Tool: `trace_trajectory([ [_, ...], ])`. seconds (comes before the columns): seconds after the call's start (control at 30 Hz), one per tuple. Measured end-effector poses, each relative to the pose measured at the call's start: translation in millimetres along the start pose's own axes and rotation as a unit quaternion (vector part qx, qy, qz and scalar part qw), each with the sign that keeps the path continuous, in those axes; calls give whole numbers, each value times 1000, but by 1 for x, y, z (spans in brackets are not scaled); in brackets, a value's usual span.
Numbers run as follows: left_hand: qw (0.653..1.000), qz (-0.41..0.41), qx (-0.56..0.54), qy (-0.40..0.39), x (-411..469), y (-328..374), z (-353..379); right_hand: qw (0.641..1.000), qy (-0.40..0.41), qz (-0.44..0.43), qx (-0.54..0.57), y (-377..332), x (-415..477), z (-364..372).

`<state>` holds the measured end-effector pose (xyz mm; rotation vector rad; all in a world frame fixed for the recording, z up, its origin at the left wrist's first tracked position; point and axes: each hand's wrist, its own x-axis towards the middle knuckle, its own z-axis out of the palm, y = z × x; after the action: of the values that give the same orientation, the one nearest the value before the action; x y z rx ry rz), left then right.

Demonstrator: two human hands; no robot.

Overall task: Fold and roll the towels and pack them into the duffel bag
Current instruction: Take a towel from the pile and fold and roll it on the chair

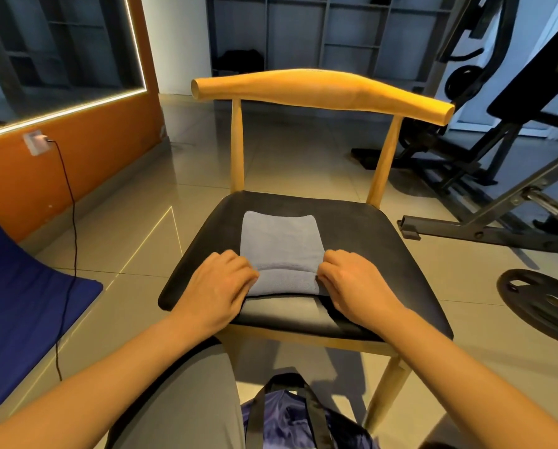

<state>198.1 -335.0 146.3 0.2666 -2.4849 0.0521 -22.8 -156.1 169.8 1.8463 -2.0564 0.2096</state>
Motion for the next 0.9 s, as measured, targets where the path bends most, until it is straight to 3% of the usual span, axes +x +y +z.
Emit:
trace_trajectory([
  [0.1, 999, 20, 35, -31, -11, 0, 2, 1000, 19, -9, 0, -4, -17, 6],
  [0.33, 997, -52, 19, -55, -3, -2, 5, 999, -22, 18, 22, 2, -10, 3],
  [0.47, 991, -95, -35, -93, 3, -6, 3, 990, -113, 23, 86, 6, 3, -17],
  [0.6, 974, -145, -80, -155, 14, -8, 0, 955, -234, 72, 168, 12, 16, -28],
  [0.73, 956, -210, -91, -185, 31, -14, -1, 919, -292, 136, 229, 17, 29, -25],
  [0.83, 947, -263, -104, -152, 35, -19, 7, 925, -274, 168, 205, 18, 36, -20],
  [0.9, 957, -261, -90, -89, 36, -17, 10, 952, -203, 157, 166, 15, 34, -20],
])
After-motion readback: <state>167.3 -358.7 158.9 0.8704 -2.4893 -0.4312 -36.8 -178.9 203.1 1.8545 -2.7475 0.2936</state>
